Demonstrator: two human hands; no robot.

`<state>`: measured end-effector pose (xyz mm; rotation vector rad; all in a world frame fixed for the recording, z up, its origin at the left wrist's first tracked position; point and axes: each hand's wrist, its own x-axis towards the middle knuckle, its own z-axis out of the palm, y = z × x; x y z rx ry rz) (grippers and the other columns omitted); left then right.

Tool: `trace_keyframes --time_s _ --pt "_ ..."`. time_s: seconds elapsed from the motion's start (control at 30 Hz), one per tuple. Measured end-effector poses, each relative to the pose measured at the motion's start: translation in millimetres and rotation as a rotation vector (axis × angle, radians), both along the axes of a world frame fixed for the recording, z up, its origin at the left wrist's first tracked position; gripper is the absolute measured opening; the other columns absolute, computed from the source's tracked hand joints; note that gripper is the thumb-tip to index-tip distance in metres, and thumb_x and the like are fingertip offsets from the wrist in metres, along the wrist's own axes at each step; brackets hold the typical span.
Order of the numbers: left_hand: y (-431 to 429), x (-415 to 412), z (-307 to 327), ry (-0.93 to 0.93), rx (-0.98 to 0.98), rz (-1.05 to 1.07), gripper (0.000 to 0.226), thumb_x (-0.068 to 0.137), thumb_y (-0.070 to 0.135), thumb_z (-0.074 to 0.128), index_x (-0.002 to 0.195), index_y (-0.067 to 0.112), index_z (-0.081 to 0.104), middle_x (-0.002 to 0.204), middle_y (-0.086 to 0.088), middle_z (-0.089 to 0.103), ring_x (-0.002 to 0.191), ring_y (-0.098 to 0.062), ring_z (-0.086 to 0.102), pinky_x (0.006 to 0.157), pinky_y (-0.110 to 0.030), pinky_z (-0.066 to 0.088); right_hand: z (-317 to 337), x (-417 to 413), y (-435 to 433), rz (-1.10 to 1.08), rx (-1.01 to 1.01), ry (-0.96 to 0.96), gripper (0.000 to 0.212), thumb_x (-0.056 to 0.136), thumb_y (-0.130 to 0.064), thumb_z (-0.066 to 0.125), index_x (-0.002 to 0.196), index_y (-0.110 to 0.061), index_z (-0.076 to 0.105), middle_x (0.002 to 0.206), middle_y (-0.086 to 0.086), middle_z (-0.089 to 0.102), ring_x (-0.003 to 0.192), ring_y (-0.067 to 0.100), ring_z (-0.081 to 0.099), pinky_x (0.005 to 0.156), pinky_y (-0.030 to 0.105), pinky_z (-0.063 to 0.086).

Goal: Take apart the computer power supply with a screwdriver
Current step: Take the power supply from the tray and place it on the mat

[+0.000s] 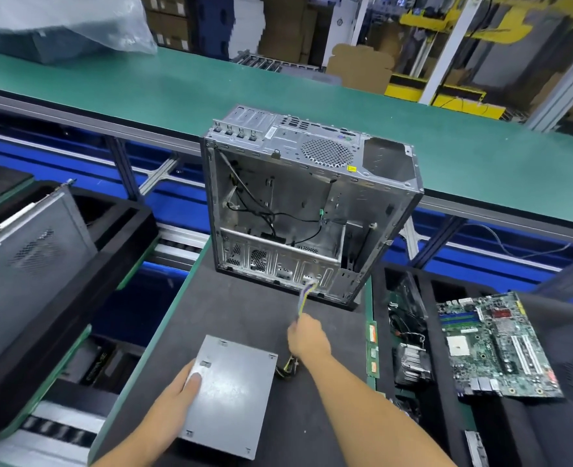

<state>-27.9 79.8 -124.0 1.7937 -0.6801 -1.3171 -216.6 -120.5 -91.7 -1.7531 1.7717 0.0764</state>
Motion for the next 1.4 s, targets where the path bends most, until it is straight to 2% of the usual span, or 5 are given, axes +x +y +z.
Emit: trace_keyframes --time_s 0.27,0.47,0.67,1.2,1.4 --pt "-2.0 -7.7 8.4 -0.028 -0.010 0.022 0.032 0.106 0.035 0.040 0.125 0.059 0.048 0.128 0.021 0.061 0.117 -0.005 0.056 0.099 -0.032 0.042 -4.7 -56.4 6.7 -0.245 0.136 0.052 0.046 0.098 -0.030 0.049 0.137 -0.005 0.046 0.129 0.012 0.057 0.113 0.030 0.059 0.077 0.028 0.046" --pt "-4.6 -3.1 11.7 0.024 -0.023 -0.051 0.049 0.107 0.032 0.036 0.141 0.064 0.021 0.132 0.038 0.041 0.125 -0.001 0.041 0.106 -0.030 0.030 22.4 -38.9 20.1 0.123 -0.530 0.379 0.042 0.095 -0.048 0.047 0.120 -0.015 0.046 0.118 0.005 0.048 0.110 0.025 0.051 0.086 0.036 0.047" --pt "-5.5 1.1 17.7 0.157 -0.055 -0.094 0.041 0.108 0.029 0.037 0.127 0.066 0.036 0.125 0.034 0.058 0.115 0.006 0.057 0.088 -0.021 0.047 32.3 -0.2 49.5 0.581 0.114 -0.073 0.073 0.081 -0.064 0.060 0.139 -0.023 0.041 0.133 0.002 0.043 0.121 0.022 0.046 0.104 0.039 0.039" --pt "-21.4 18.0 38.5 0.168 0.020 -0.287 0.058 0.088 0.052 0.067 0.137 0.053 0.037 0.124 0.009 0.064 0.108 -0.009 0.064 0.089 -0.029 0.049 19.7 -24.2 75.1 0.380 0.183 -0.149 0.090 0.071 -0.060 0.074 0.143 -0.036 0.026 0.131 -0.004 0.030 0.126 0.018 0.039 0.110 0.041 0.034" --pt "-38.1 -0.1 56.4 -0.075 -0.009 -0.407 0.135 0.052 0.075 0.080 0.157 0.039 0.004 0.145 0.006 0.047 0.129 -0.017 0.051 0.108 -0.036 0.041 21.0 -52.8 95.8 0.199 0.128 -0.244 0.104 0.080 -0.049 0.074 0.155 -0.036 0.003 0.146 0.000 0.021 0.138 0.023 0.027 0.116 0.044 0.027"
